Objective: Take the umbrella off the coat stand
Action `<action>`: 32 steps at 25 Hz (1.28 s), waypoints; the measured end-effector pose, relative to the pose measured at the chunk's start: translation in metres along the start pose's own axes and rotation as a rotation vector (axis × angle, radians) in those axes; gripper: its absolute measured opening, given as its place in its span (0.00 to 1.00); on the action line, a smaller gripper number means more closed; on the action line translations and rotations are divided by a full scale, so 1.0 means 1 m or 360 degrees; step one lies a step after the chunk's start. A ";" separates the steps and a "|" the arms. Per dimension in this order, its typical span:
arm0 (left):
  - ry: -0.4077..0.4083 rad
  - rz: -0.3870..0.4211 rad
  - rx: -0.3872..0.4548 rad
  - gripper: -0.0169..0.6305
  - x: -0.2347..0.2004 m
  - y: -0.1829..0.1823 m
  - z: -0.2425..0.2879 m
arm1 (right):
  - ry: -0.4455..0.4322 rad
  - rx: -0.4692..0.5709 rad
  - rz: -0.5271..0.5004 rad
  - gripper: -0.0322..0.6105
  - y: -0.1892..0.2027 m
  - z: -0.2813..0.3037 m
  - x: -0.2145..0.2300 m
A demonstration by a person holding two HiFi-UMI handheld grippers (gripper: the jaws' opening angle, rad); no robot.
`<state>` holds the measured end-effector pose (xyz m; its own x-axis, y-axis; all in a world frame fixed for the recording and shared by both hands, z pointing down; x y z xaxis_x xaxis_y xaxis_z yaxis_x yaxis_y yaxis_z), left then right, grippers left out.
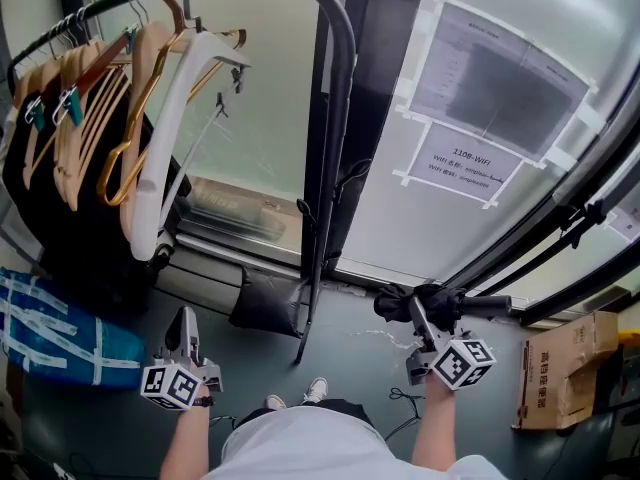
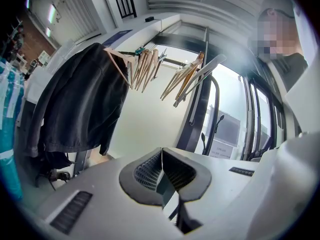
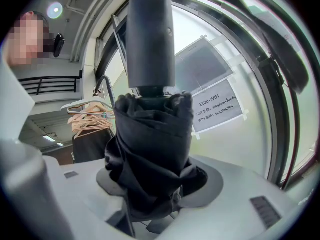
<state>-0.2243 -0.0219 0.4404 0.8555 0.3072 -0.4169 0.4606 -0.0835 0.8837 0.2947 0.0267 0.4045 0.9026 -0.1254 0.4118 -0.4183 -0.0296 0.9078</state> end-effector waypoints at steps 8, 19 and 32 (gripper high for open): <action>-0.0008 0.0007 0.0003 0.06 0.000 0.001 -0.003 | -0.0031 -0.0015 -0.0003 0.44 0.004 0.004 -0.002; -0.0063 0.0015 0.0015 0.06 -0.006 -0.004 -0.013 | 0.0041 -0.0033 -0.0018 0.44 0.008 -0.010 0.005; -0.0074 -0.0009 -0.0009 0.06 -0.003 0.003 -0.020 | -0.0005 -0.0043 -0.0023 0.43 0.005 -0.003 -0.006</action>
<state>-0.2301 -0.0041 0.4483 0.8629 0.2633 -0.4313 0.4643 -0.0763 0.8824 0.2870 0.0302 0.4068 0.9081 -0.1284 0.3986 -0.4025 -0.0048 0.9154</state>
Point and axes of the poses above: the fingertips, and each gripper's own axes: z forward along the fingers, x to its right, y out of its underside, the point moved 8 cm from there along -z, backward along the fingers, and after that the axes turned 15 degrees about x, right-handed, at the moved point
